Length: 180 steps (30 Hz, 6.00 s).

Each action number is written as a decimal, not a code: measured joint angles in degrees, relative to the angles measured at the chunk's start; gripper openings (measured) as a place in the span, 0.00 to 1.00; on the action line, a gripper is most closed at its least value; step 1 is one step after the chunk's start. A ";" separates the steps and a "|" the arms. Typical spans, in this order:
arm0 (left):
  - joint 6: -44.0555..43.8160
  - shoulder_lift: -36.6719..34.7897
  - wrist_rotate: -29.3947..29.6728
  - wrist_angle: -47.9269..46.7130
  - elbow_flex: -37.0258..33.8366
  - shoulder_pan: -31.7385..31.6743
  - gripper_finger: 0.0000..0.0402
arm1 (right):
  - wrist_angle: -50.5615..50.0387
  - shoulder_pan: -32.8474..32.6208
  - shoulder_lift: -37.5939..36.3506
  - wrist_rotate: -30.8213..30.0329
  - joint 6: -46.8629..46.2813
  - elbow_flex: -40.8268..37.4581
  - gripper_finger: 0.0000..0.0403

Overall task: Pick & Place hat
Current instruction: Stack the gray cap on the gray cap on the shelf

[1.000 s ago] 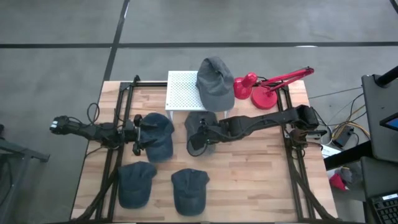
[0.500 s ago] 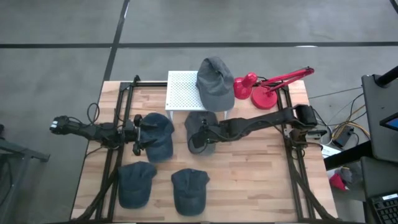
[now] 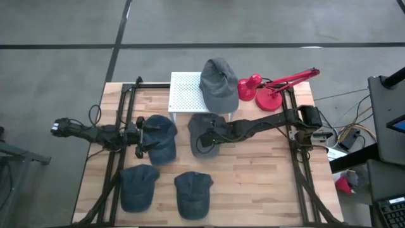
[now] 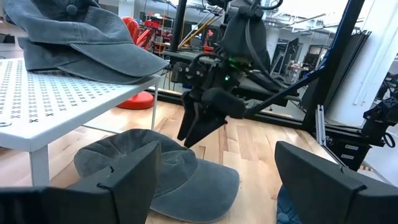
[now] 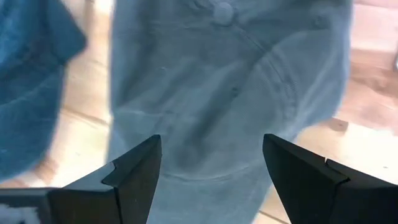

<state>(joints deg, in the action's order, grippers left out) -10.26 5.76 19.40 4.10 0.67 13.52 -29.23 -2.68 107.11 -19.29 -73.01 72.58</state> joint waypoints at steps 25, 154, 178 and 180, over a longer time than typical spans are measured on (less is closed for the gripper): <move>-0.11 0.00 0.00 0.17 0.00 0.00 0.79 | -2.60 -0.01 -0.51 12.14 -6.88 -8.33 0.60; 0.02 0.00 0.00 0.15 0.00 0.02 0.79 | -16.78 -12.60 -22.64 -10.60 11.90 26.88 0.02; 0.02 0.01 0.01 0.15 0.01 0.00 0.79 | -16.60 6.03 -22.60 -19.86 16.13 31.80 0.02; 0.00 0.01 0.00 0.15 0.00 0.00 0.79 | -15.98 7.02 -22.60 -19.65 16.04 31.17 0.02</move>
<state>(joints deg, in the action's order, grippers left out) -10.26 5.77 19.40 4.25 0.67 13.52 -45.22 4.35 84.51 -38.94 -56.97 103.75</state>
